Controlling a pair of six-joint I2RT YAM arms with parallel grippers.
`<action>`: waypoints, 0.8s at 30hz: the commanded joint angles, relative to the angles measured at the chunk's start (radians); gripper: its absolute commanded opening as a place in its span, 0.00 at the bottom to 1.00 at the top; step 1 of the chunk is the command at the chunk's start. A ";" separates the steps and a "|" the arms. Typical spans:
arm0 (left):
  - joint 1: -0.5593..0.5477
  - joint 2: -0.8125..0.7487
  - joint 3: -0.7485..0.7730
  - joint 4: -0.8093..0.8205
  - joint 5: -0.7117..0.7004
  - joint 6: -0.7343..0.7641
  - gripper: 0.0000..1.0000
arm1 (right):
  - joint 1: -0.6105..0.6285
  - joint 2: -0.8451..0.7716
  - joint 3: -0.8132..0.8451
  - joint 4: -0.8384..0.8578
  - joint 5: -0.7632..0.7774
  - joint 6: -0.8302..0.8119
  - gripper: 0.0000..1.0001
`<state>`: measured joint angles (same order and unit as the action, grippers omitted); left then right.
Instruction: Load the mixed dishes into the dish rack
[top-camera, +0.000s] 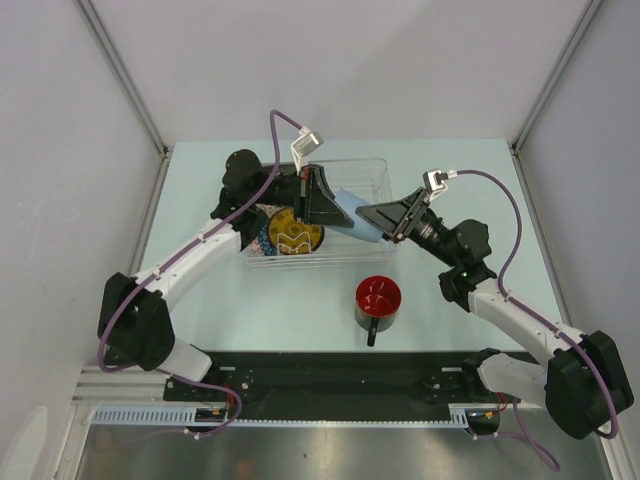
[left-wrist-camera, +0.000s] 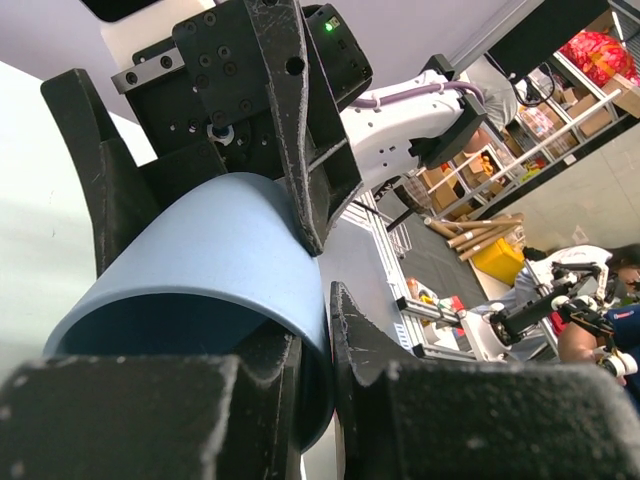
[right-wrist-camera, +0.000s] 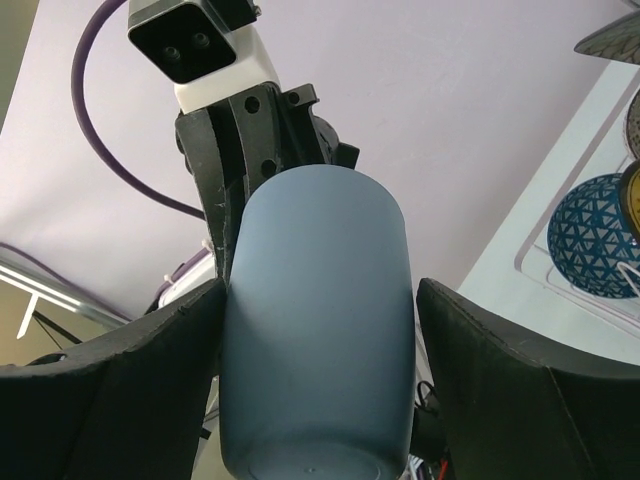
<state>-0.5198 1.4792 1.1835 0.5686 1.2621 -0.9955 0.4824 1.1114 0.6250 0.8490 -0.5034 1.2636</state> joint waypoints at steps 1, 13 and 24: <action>-0.013 -0.019 0.024 0.059 -0.003 -0.006 0.00 | -0.002 0.010 0.047 0.038 0.023 -0.007 0.79; 0.000 -0.011 0.135 -0.267 -0.004 0.272 0.39 | -0.031 0.012 0.080 -0.076 -0.021 -0.013 0.00; 0.263 -0.036 0.361 -0.809 0.022 0.642 1.00 | -0.240 0.158 0.654 -1.133 -0.038 -0.579 0.00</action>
<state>-0.3592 1.4845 1.4452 0.0002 1.2530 -0.5522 0.2794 1.1633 0.9661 0.2211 -0.5892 1.0134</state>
